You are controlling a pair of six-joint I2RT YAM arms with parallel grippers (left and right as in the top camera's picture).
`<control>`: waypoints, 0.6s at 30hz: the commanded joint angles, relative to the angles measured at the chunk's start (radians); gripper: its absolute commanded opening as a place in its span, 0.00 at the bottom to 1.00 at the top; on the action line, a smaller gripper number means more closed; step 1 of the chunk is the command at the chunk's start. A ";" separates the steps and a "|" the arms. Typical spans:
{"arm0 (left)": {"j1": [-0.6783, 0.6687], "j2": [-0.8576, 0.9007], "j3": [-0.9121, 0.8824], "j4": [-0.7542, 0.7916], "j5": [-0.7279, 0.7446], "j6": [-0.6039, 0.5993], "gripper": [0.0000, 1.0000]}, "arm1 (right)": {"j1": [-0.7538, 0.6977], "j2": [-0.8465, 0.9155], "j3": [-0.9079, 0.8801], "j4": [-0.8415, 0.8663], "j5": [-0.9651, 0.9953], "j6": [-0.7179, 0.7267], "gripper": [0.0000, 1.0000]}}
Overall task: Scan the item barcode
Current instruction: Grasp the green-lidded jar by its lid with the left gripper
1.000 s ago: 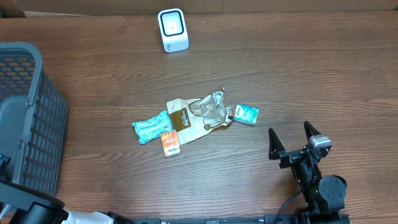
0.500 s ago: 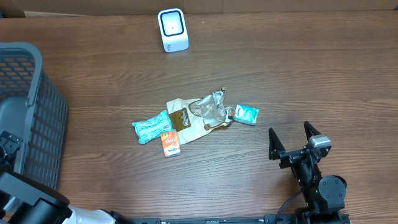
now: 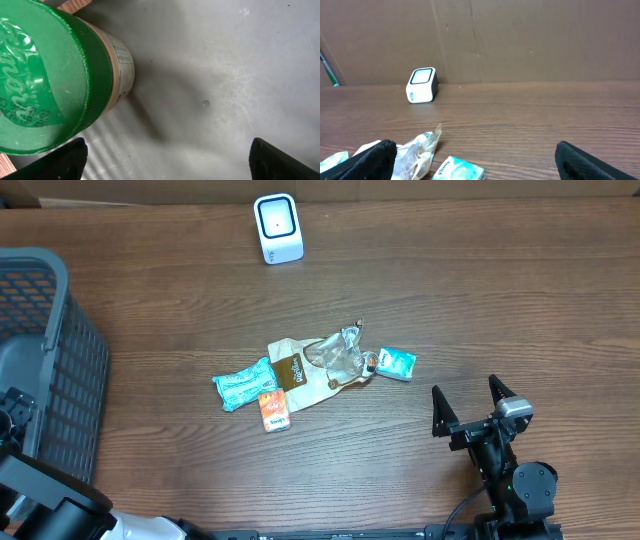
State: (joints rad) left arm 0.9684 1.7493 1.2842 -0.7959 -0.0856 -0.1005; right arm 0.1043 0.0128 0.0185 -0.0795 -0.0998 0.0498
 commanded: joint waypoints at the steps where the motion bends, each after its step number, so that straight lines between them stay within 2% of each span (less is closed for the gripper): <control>1: 0.000 0.002 -0.002 -0.004 0.008 0.020 0.91 | -0.004 -0.010 -0.011 0.003 0.001 0.002 1.00; 11: 0.000 0.002 0.080 -0.069 -0.003 0.058 0.93 | -0.004 -0.010 -0.011 0.003 0.001 0.002 1.00; 18: 0.000 0.002 0.129 -0.089 -0.101 0.075 0.95 | -0.004 -0.010 -0.011 0.003 0.001 0.002 1.00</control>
State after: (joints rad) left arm 0.9684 1.7493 1.3682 -0.8761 -0.1318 -0.0513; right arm 0.1047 0.0128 0.0185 -0.0799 -0.0998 0.0490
